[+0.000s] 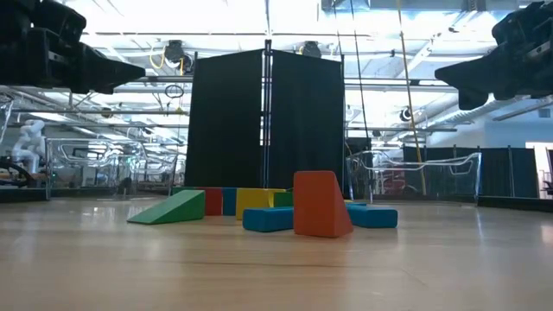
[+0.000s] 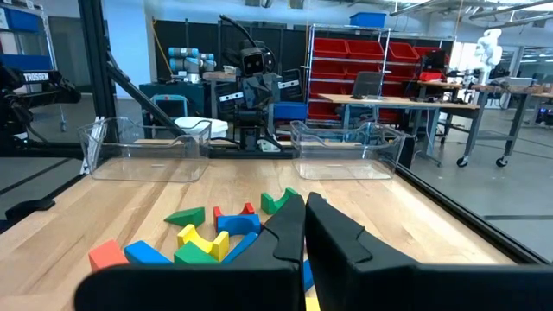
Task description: Sort blocks by size
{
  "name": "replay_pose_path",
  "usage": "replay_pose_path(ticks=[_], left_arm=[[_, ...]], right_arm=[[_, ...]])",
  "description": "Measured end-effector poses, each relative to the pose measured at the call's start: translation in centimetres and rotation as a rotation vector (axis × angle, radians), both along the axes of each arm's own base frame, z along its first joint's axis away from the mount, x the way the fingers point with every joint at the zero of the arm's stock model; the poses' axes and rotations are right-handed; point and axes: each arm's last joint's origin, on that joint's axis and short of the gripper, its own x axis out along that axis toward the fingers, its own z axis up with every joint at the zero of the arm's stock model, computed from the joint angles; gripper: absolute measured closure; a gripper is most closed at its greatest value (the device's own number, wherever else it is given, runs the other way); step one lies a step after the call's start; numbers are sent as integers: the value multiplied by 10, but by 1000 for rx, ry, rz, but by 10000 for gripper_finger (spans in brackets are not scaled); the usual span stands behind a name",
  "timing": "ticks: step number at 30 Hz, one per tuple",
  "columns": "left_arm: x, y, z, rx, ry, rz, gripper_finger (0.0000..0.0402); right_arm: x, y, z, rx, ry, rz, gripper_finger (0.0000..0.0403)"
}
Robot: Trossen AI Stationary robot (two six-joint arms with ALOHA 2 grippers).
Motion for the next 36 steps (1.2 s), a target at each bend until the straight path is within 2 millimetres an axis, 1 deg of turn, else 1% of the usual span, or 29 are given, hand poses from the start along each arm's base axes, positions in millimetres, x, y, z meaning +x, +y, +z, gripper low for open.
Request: replay_pose_path(ticks=[2, 6, 12, 14, 18, 22, 26, 31, 34, 36], left_arm=[[0, 0, 0, -2, -1, 0, 393], [0, 0, 0, -121, -21, -8, 393], [-1, 0, 8, -131, -98, -18, 393], [-1, 0, 12, -163, -148, -20, 393], [-3, 2, 17, -278, -224, 46, 393], [-4, 6, 17, -361, -259, 145, 393], [-3, 7, 15, -362, -247, 201, 393], [3, 10, 9, -383, -190, 294, 393], [7, 13, 5, -397, -149, 330, 393], [10, 15, 5, -394, -121, 355, 393]], right_arm=[[0, 0, 0, 5, -8, 0, 394], [0, 0, 1, 74, -24, 4, 394], [0, 0, 6, 192, -82, 16, 394], [-1, -1, 8, 209, -110, 7, 394], [-2, -4, 13, 247, -174, -81, 394], [-1, -4, 14, 263, -181, -108, 394], [1, -5, 14, 276, -175, -136, 394], [7, -5, 14, 282, -160, -167, 394], [11, -6, 19, 278, -145, -181, 394], [14, -6, 22, 274, -125, -185, 394]])
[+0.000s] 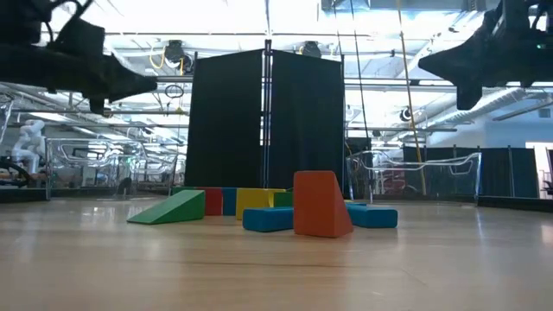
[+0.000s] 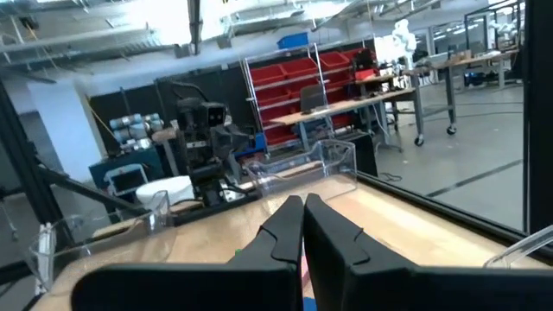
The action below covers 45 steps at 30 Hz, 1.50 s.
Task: Sort blocks by size
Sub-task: Put the blue rectangular block into the top right transparent bin
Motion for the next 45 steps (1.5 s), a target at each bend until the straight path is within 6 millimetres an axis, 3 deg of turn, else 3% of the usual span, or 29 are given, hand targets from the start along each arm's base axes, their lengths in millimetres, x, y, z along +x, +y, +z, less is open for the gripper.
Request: replay_pose_path(ticks=[14, 21, 26, 45], left_arm=[[31, 8, 33, -58, 111, -19, 389], [54, 16, 43, -90, 161, 18, 323], [67, 18, 42, -81, 144, 19, 292], [83, 20, 34, 27, 216, 29, 290]], right_arm=[[27, 3, 26, -32, 70, -3, 394], [43, -3, 25, -38, 119, -55, 394], [52, -11, 24, -37, 164, -102, 394], [55, -11, 14, -42, 266, -98, 394]])
